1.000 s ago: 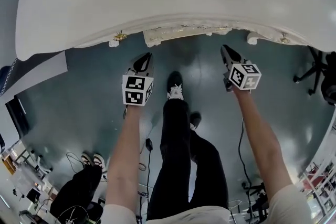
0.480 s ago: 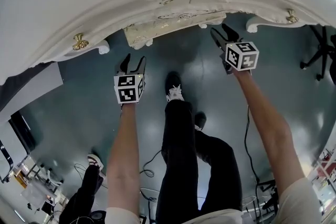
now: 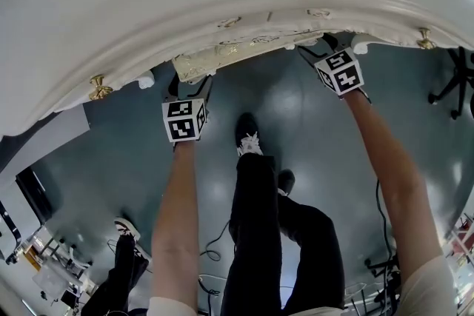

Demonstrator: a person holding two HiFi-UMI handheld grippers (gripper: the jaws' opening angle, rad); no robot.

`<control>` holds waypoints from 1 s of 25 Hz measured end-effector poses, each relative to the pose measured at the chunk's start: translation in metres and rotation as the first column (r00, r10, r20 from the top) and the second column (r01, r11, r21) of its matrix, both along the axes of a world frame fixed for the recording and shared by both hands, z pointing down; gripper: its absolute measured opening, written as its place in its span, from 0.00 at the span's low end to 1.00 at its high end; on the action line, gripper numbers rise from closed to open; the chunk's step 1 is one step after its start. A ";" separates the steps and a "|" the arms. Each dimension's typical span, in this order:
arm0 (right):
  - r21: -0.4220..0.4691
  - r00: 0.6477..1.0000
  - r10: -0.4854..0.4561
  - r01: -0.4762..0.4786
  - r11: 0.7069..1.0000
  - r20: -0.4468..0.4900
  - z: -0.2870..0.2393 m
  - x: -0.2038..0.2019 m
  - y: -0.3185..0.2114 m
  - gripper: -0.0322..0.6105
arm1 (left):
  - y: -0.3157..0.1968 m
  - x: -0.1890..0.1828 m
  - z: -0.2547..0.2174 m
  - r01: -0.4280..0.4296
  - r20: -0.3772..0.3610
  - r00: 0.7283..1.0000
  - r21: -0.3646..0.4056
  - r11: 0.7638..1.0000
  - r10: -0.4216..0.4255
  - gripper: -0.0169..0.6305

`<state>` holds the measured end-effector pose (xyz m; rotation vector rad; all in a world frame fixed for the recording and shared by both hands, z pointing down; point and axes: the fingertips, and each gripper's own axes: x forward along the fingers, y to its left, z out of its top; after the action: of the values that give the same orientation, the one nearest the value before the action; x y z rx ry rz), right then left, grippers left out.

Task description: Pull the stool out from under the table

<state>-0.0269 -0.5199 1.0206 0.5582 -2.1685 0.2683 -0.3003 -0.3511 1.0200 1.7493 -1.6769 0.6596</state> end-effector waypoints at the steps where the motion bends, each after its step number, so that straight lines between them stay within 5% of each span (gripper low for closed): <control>1: -0.001 1.000 -0.014 0.014 1.000 -0.023 0.006 -0.001 -0.001 0.51 | -0.001 -0.003 0.003 0.010 -0.004 1.000 -0.005 1.000 -0.010 0.60; 25: -0.038 0.996 0.047 -0.049 0.998 -0.070 0.014 0.007 0.034 0.48 | 0.021 0.008 0.016 -0.045 -0.002 0.999 -0.096 0.994 0.045 0.50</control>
<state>-0.0194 -0.4863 1.0350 0.5892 -2.0804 0.3134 -0.2921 -0.3305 1.0360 1.7231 -1.5833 0.7492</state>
